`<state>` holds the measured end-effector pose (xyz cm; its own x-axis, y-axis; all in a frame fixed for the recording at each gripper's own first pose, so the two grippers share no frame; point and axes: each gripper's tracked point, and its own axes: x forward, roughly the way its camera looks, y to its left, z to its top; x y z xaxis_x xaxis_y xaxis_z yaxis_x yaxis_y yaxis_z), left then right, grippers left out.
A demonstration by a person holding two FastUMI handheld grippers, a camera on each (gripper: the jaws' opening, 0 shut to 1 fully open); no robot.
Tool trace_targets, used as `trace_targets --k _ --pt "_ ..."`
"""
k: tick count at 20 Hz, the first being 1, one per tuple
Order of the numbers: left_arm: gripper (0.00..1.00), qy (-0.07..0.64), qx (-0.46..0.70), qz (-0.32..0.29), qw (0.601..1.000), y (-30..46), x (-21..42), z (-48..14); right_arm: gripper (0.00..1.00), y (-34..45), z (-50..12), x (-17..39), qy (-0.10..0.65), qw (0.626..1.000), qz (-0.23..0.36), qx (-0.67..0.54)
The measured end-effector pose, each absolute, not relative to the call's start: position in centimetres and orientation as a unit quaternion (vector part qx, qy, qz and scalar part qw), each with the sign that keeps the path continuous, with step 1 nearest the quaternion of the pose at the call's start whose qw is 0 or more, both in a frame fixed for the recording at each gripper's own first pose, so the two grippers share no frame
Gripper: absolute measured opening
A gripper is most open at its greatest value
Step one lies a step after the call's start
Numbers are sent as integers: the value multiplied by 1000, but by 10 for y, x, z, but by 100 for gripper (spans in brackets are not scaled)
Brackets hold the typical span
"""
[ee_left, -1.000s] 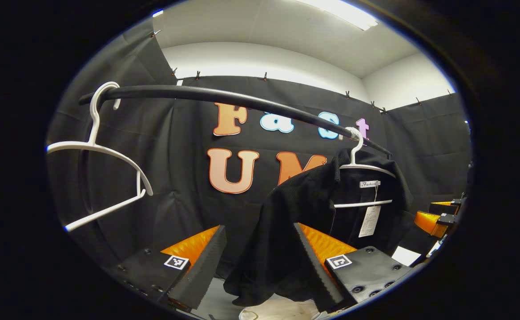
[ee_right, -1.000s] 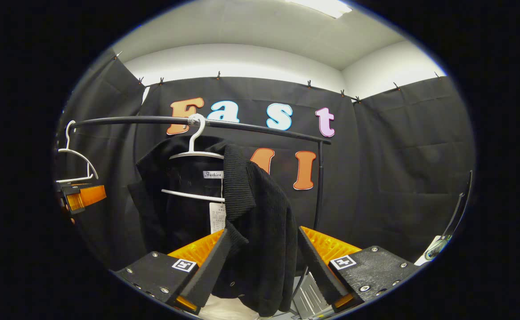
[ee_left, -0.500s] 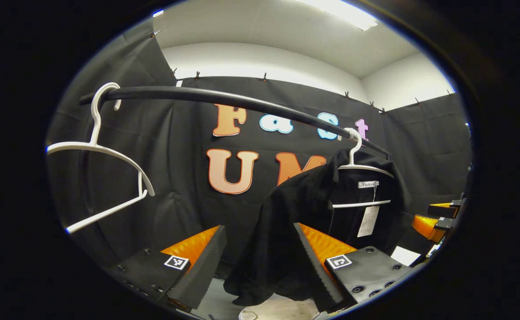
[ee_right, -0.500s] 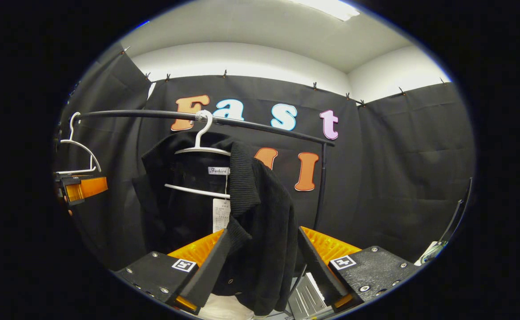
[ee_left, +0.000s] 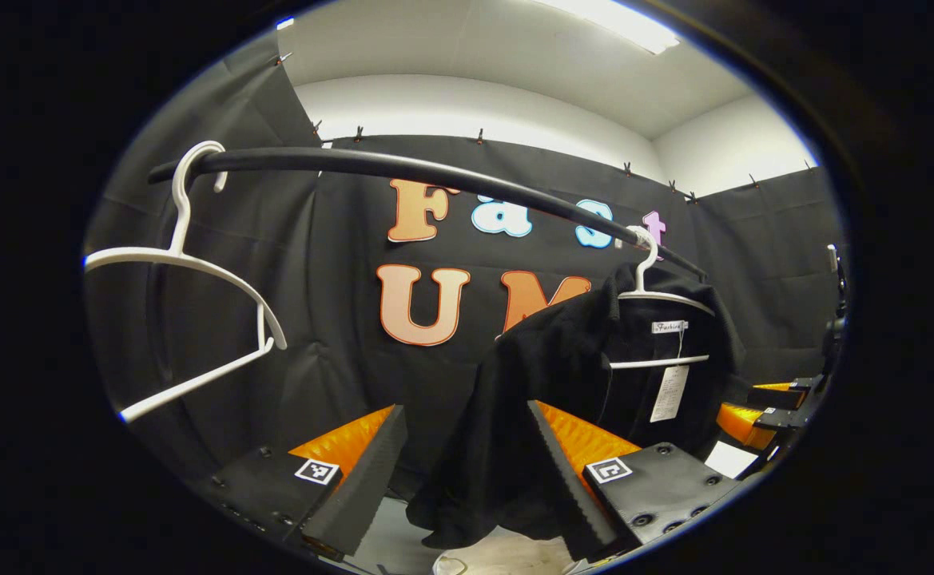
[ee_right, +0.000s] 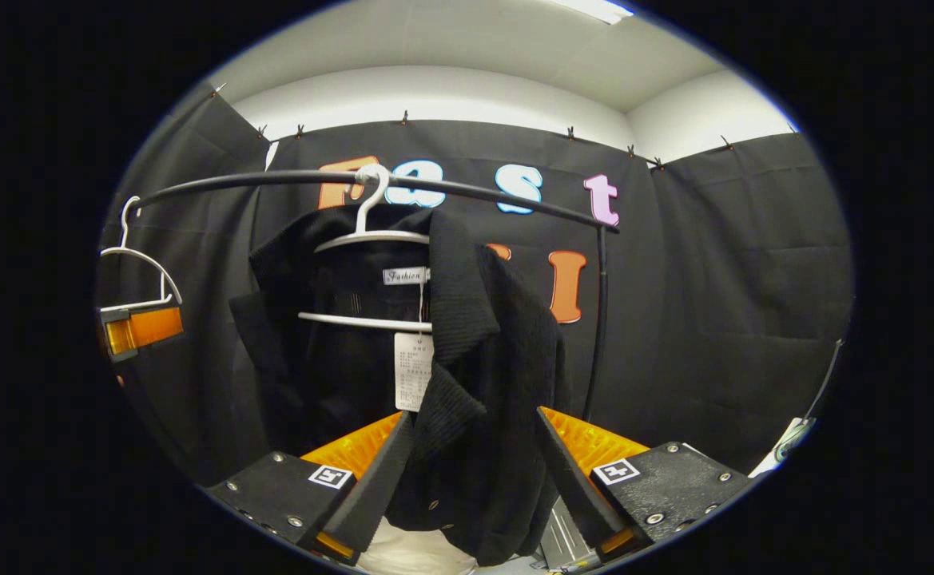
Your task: Grasp the clothes on the hanger with both hands and then place them into the laundry hamper below.
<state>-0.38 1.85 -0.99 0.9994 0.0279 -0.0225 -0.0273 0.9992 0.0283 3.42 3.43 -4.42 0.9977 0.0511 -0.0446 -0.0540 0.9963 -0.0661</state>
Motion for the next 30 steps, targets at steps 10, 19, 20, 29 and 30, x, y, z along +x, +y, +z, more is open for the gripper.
trace_targets --k 10,19,20,29,30 --pt "99 34 20 18 999 27 5 -28 94 32 -93 85 63 997 6 -40" --pt "97 53 9 0 999 5 12 -46 58 38 -111 111 87 995 37 -22" --pt "93 53 9 2 999 1 14 -48 54 36 -110 112 87 995 42 -24" --pt "97 80 -23 -3 997 -52 36 -73 18 9 -99 115 93 990 100 -32" --pt "93 81 -20 -1 997 -56 37 -75 17 6 -96 115 92 990 106 -34"
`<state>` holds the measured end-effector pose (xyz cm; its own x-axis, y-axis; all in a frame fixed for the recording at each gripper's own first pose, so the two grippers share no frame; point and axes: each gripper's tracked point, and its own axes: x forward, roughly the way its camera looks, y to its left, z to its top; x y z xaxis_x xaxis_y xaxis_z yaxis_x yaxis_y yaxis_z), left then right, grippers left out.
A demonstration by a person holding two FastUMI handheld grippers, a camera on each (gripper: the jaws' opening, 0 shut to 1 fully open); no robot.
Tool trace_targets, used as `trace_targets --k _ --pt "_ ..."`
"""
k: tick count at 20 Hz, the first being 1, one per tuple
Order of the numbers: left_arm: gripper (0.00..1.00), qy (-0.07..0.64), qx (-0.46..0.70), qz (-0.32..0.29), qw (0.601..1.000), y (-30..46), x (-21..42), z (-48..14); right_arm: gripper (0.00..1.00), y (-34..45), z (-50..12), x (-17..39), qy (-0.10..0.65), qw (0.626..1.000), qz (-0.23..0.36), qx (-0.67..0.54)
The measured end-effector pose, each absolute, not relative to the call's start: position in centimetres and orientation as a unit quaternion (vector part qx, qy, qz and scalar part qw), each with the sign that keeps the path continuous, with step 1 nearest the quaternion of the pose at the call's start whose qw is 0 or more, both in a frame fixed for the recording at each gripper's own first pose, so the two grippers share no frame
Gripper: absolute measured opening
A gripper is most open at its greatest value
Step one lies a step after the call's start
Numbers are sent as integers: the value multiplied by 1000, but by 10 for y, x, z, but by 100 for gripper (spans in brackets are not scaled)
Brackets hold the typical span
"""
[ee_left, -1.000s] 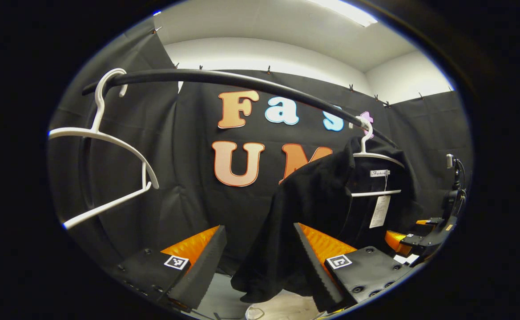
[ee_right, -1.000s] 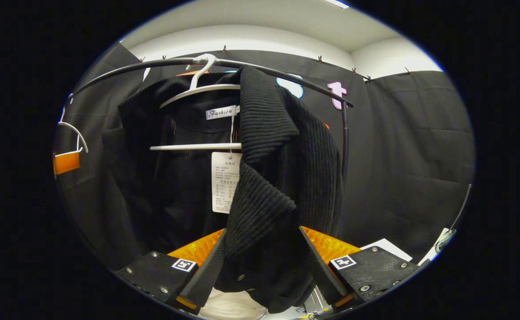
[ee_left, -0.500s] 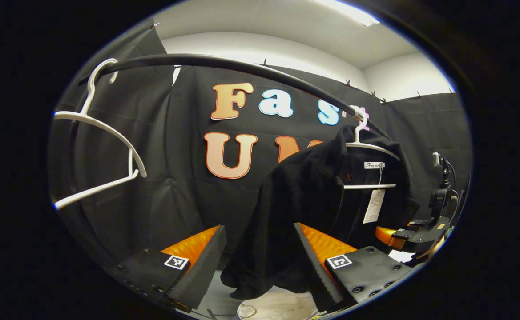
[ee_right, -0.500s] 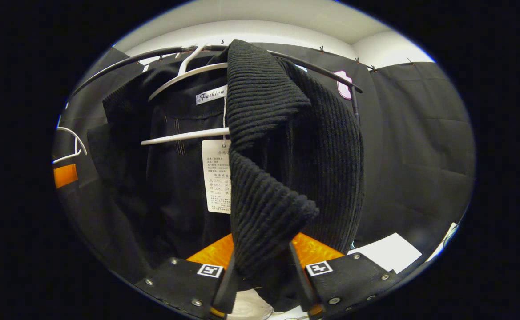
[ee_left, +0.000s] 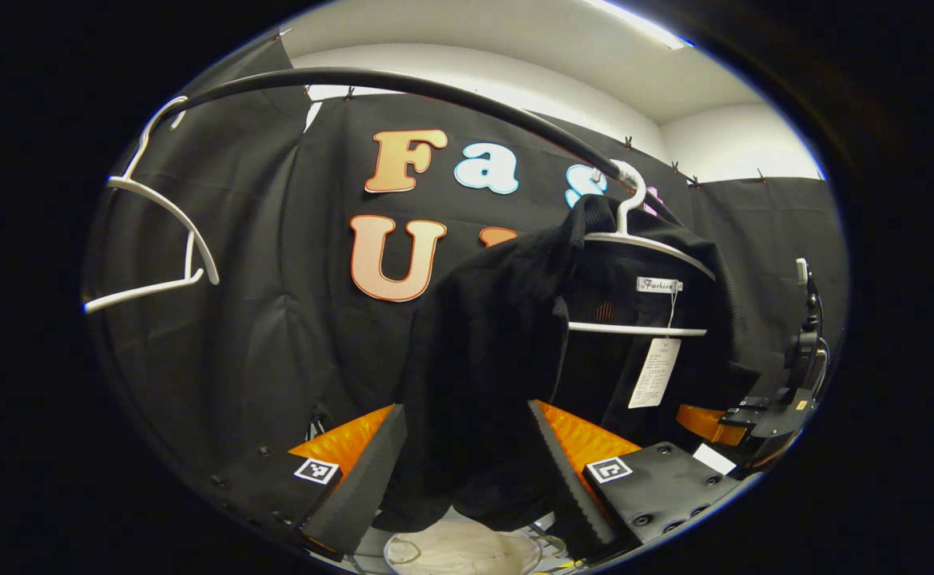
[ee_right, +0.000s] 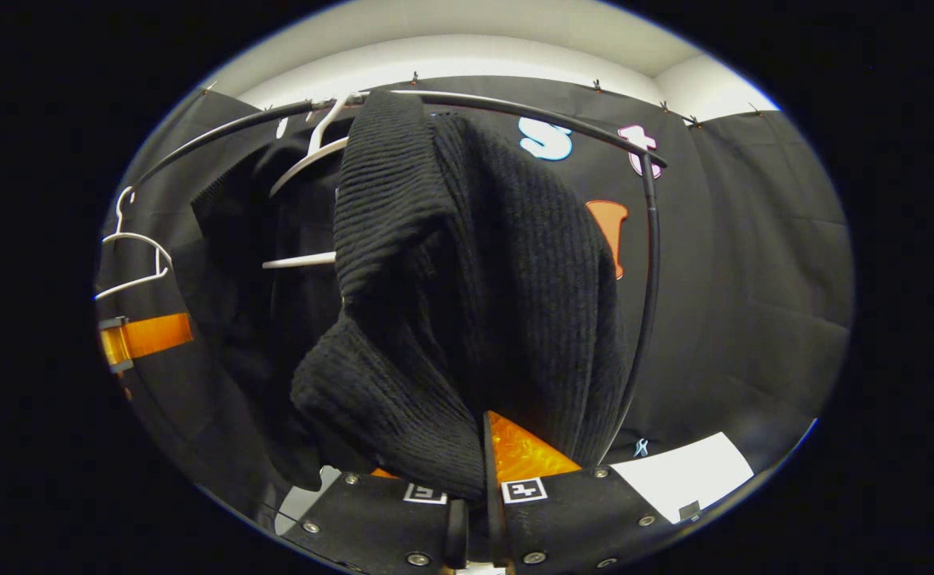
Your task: Grasp the clothes on the hanger with both hands and then place them into the laundry hamper below.
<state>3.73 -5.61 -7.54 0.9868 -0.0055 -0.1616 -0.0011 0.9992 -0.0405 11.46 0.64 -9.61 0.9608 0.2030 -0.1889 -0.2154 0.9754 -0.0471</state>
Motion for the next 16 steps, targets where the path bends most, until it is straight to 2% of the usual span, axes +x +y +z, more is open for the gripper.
trace_targets --k 3,4,7,8,12,15,16 --pt "93 85 -4 1 996 -68 47 -85 16 -1 -90 114 85 988 121 -34" --pt "97 87 3 1 996 -71 51 -89 16 -4 -88 112 83 988 126 -34" --pt "93 89 14 -6 996 -84 57 -92 14 -15 -80 108 74 988 134 -36" --pt "93 89 16 -9 996 -90 59 -94 7 -21 -76 106 70 988 135 -35" --pt "94 92 26 17 995 -84 75 -102 6 -40 -58 100 54 989 133 -26" --pt "94 97 10 -2 995 -98 81 -105 5 -58 -45 95 42 991 128 -20" --pt "97 97 7 -12 995 -103 79 -106 5 -62 -42 94 39 991 126 -19"
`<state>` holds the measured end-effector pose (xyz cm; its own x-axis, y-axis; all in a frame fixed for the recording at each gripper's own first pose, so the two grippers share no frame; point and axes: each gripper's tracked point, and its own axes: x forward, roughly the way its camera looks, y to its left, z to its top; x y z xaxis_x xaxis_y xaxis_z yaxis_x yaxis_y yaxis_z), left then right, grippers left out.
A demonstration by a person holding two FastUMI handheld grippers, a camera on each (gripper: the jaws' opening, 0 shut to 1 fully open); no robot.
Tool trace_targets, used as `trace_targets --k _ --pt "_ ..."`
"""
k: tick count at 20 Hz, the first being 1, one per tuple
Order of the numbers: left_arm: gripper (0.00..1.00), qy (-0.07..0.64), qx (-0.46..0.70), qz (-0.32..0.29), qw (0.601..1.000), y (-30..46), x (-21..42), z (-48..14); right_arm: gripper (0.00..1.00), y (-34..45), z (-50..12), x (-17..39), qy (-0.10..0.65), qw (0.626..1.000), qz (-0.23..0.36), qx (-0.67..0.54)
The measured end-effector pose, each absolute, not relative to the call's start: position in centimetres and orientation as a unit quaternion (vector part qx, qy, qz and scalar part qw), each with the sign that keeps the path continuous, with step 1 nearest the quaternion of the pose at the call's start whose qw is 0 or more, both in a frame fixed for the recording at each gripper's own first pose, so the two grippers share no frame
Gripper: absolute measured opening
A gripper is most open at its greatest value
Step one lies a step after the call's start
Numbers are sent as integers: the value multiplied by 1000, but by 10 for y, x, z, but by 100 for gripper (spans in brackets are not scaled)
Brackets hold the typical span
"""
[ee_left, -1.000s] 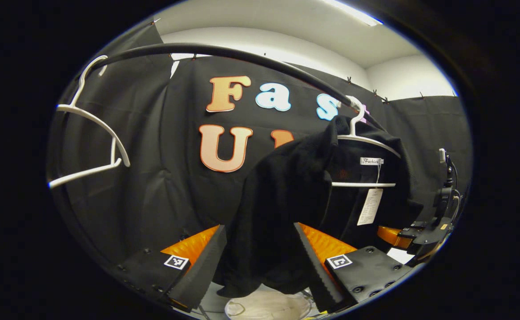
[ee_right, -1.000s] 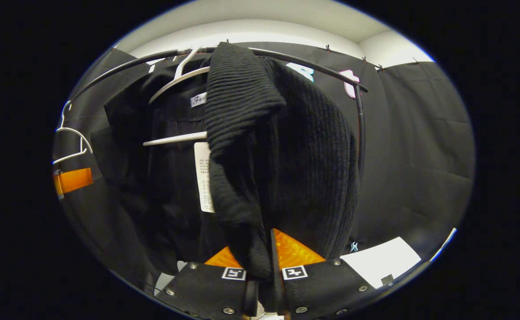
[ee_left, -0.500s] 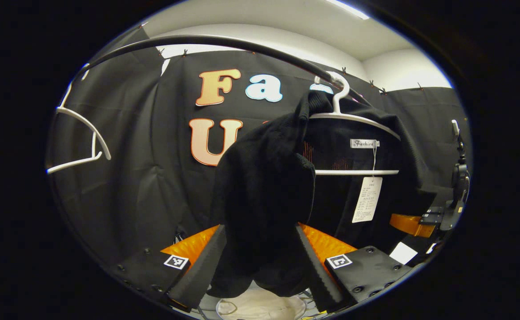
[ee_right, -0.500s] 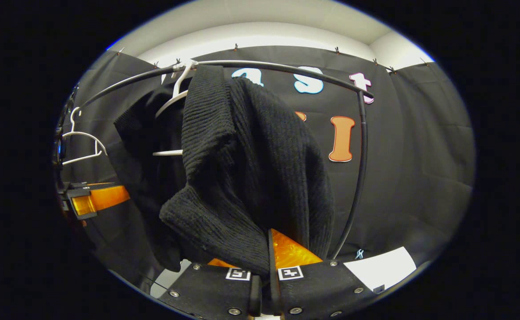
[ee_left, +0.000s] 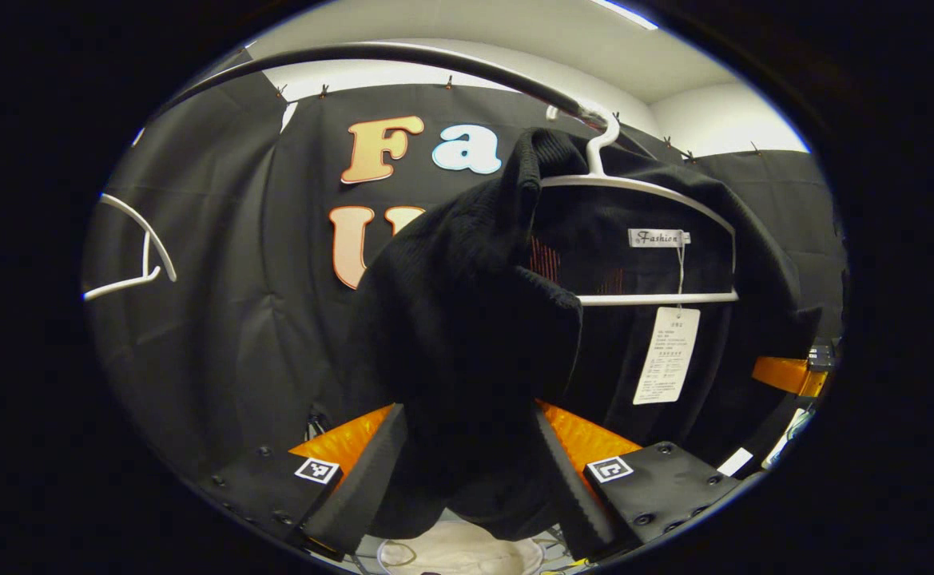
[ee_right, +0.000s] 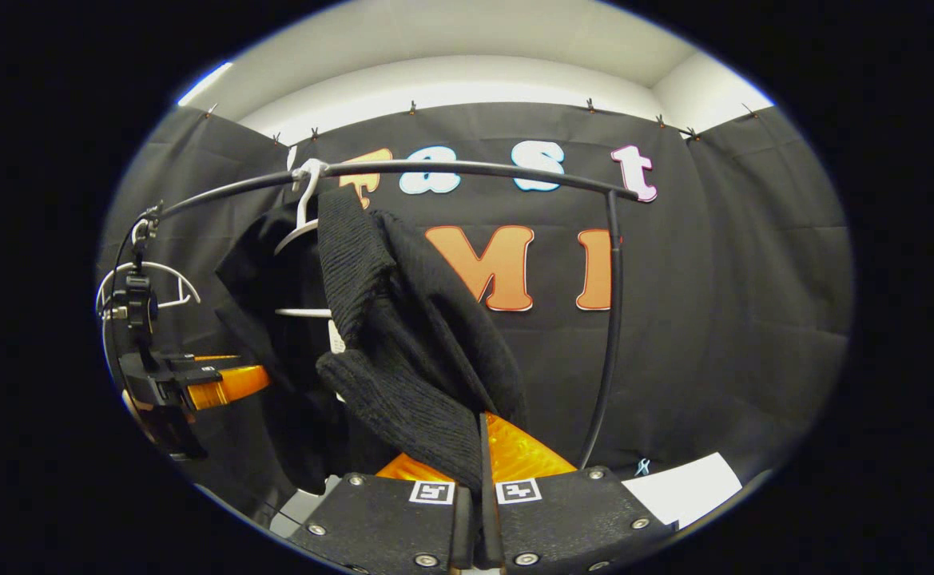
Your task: Grasp the clothes on the hanger with both hands and then place them into the laundry hamper below.
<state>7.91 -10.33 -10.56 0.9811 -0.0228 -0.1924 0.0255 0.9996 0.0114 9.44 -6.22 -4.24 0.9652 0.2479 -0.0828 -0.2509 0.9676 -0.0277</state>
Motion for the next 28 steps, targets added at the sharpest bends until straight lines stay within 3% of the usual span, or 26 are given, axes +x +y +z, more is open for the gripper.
trace_targets --k 2,4,5,6,12,16,22,24,28 --pt "94 90 0 -44 995 -120 74 -103 5 -67 -39 93 37 991 125 -17" --pt "97 77 -5 -66 995 -132 74 -99 5 -67 -36 92 36 991 128 -13" --pt "100 76 -2 -58 995 -130 77 -99 5 -67 -34 92 35 991 129 -13" --pt "93 79 2 -41 996 -124 79 -101 5 -67 -32 91 33 991 130 -14" --pt "94 90 -5 8 996 -90 99 -107 4 -90 7 81 -1 995 103 -9" --pt "80 91 -15 -11 996 -86 110 -103 3 -112 42 86 -34 997 70 -8" --pt "22 85 29 -7 996 -72 117 -96 0 -127 72 116 -53 998 38 -12" --pt "13 87 26 -3 996 -65 119 -97 3 -131 77 131 -54 998 30 -15" --pt "12 81 37 36 995 -32 118 -83 3 -147 77 160 -49 998 12 -26"
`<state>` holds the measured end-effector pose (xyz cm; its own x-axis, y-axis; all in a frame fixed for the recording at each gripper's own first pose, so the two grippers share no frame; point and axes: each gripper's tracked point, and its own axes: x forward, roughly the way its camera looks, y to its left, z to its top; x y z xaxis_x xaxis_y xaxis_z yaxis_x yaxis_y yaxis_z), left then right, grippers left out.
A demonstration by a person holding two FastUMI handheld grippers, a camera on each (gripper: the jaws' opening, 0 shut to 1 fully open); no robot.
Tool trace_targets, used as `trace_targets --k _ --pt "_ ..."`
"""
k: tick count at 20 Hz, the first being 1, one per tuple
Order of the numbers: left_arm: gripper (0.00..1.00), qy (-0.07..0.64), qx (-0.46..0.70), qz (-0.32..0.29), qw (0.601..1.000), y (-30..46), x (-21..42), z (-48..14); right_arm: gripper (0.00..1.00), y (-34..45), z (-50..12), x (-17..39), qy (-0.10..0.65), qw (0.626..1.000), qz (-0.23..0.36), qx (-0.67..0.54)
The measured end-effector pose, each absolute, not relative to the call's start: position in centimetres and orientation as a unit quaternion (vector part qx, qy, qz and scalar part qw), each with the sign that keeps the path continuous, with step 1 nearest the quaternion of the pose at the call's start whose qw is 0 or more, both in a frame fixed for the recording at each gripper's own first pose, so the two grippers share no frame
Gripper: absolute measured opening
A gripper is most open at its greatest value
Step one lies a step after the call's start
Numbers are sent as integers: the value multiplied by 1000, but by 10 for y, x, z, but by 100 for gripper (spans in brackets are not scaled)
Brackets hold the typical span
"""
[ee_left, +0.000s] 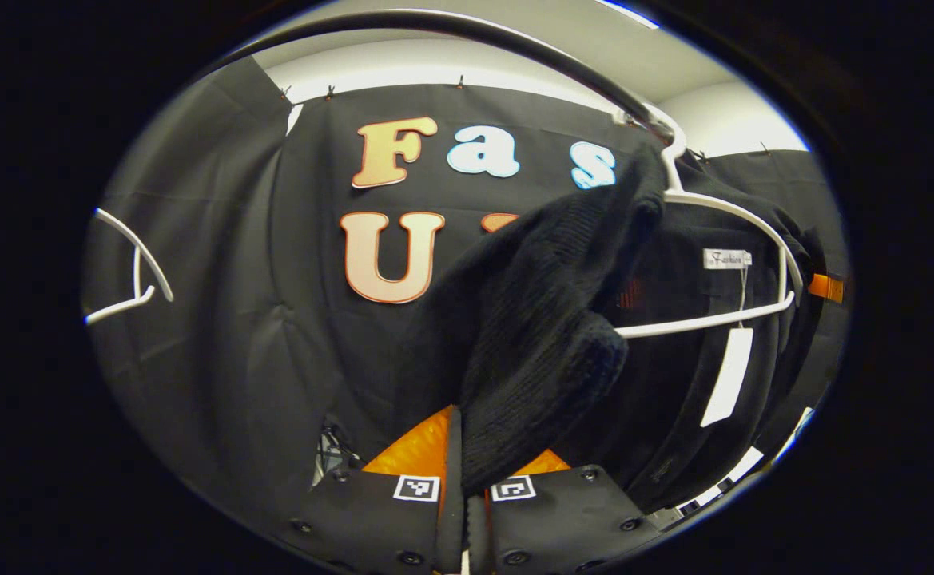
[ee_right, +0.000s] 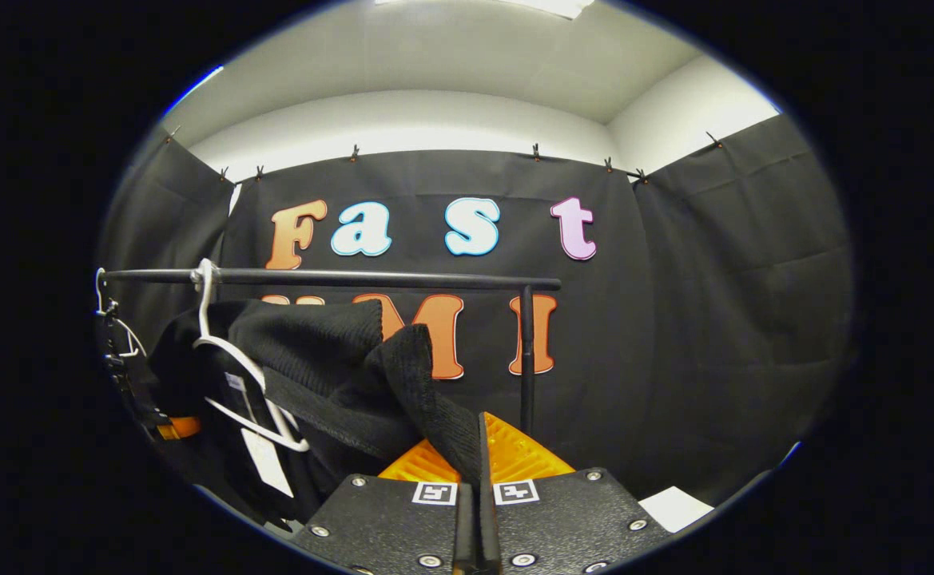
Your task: Grasp the clothes on the hanger with both hands and then place them into the laundry hamper below.
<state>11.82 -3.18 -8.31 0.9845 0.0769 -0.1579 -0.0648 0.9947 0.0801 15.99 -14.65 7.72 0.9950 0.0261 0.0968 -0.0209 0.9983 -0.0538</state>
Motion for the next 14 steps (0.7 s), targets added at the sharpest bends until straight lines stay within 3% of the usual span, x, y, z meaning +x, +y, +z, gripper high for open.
trace_targets --k 6,10,14 --pt "11 32 78 104 991 20 113 -48 2 -141 33 195 -7 999 33 -10" --pt "11 31 56 137 989 58 117 -41 3 -121 -21 212 36 993 87 67" --pt "11 34 56 160 985 84 111 -46 2 -104 -68 236 68 985 104 122"
